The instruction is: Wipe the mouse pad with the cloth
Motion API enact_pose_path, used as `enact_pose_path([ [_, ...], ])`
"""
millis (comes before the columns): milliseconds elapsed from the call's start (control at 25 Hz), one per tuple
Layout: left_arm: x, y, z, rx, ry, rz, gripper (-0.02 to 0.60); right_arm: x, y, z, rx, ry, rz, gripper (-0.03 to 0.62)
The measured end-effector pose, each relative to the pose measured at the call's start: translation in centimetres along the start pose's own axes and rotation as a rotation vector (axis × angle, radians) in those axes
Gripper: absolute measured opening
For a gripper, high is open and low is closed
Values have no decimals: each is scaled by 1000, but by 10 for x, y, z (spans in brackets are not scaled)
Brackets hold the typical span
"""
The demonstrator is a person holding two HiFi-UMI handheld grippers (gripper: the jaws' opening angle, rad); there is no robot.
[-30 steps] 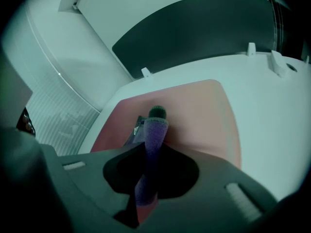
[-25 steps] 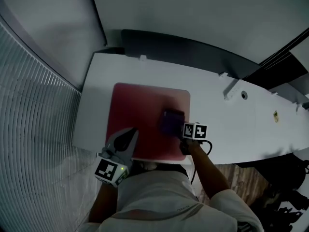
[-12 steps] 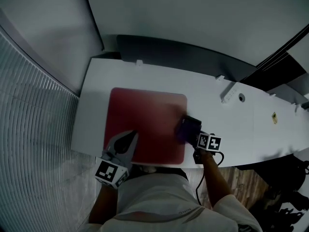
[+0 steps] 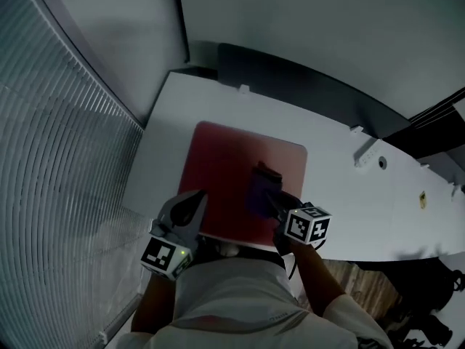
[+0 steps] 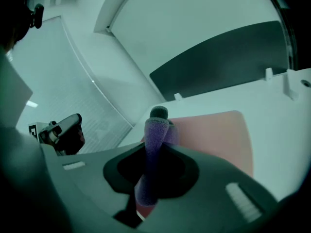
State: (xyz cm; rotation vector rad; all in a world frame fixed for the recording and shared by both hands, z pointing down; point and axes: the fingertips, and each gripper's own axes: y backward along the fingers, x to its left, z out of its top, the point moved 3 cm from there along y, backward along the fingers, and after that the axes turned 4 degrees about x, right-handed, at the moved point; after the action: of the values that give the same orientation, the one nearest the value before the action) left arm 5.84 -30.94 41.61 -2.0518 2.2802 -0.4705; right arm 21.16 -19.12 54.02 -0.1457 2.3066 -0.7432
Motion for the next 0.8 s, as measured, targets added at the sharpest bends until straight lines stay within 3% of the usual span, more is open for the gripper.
enact_pose_path([
  [160, 28, 41, -1, 8, 1, 83, 2, 68, -67, -8, 89, 9, 156, 49],
  [440, 74, 77, -23, 33, 29, 156, 2, 135, -161, -40, 206, 45, 225, 49],
  [560, 85, 92, -22, 34, 30, 167, 2, 148, -195, -60, 272, 5, 226, 49],
  [800, 95, 92, -35, 29, 65, 130, 2, 128, -228, -87, 358, 7, 122, 49],
])
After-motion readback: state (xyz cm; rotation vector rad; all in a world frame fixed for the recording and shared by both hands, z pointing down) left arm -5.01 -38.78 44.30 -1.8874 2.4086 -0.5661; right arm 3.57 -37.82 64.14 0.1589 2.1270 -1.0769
